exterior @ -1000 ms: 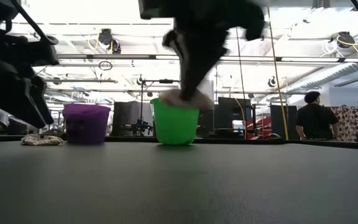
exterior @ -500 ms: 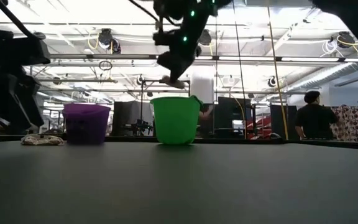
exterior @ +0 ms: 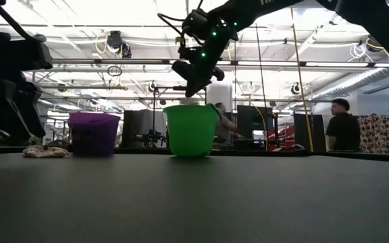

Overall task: Sort candy by brand, put in halloween buckets
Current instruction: Put the white chocolate bar into the green bucket

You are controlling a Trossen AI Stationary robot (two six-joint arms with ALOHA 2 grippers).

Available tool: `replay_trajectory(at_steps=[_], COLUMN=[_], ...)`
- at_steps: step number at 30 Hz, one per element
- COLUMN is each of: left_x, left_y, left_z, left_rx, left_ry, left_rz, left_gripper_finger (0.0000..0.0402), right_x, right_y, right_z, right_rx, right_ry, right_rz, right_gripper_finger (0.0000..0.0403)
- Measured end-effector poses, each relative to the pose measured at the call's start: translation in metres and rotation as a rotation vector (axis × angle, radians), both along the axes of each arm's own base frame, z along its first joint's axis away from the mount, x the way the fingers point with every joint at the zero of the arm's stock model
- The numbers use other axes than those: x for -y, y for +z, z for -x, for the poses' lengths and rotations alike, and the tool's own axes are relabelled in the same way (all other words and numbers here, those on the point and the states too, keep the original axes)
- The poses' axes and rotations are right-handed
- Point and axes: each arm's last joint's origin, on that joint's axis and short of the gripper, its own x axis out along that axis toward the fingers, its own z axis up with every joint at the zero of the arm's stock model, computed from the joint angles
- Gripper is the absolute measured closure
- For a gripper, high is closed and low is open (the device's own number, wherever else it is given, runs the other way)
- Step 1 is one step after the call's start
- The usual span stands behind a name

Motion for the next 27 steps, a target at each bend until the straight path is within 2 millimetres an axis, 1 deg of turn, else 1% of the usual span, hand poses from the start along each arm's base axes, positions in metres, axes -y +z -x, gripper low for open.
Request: replay_trajectory(at_steps=[3,9,11,13,15,17,20,22,24,27], left_x=[0.0,-0.002,-0.005,-0.01,-0.017,-0.026,-0.04,-0.048,-0.054,-0.06], left_y=[0.0,0.001,0.004,0.012,0.019,0.023,0.021,0.017,0.014,0.014], left_z=[0.0,-0.001,-0.002,-0.004,-0.005,-0.004,-0.001,0.002,0.003,0.0], left_rx=[0.0,0.027,0.04,0.052,0.025,-0.022,-0.105,-0.154,-0.182,-0.171], left_ry=[0.0,0.027,0.061,0.125,0.189,0.269,0.376,0.422,0.457,0.49], left_rz=[0.0,-0.034,-0.081,-0.144,-0.187,-0.191,-0.186,-0.192,-0.19,-0.192], left_gripper_finger=[0.0118,0.0118,0.0118,0.0118,0.0118,0.0118,0.0118,0.0118,0.0118,0.0118], right_x=[-0.001,-0.007,-0.013,-0.025,-0.041,-0.059,-0.091,-0.115,-0.143,-0.181], right_y=[0.0,0.001,0.003,0.005,0.007,0.008,0.008,0.006,0.002,-0.01], right_z=[0.0,-0.004,-0.007,-0.014,-0.022,-0.028,-0.035,-0.039,-0.041,-0.039], right_rx=[0.001,0.018,0.054,0.104,0.158,0.173,0.166,0.143,0.089,-0.002], right_ry=[-0.001,0.015,0.066,0.193,0.33,0.437,0.583,0.671,0.753,0.854], right_rz=[-0.002,-0.004,-0.045,-0.115,-0.176,-0.214,-0.247,-0.266,-0.27,-0.281], right_gripper_finger=[0.0356,0.0307,0.0294,0.0287,0.0283,0.0282,0.0282,0.0282,0.0282,0.0282])
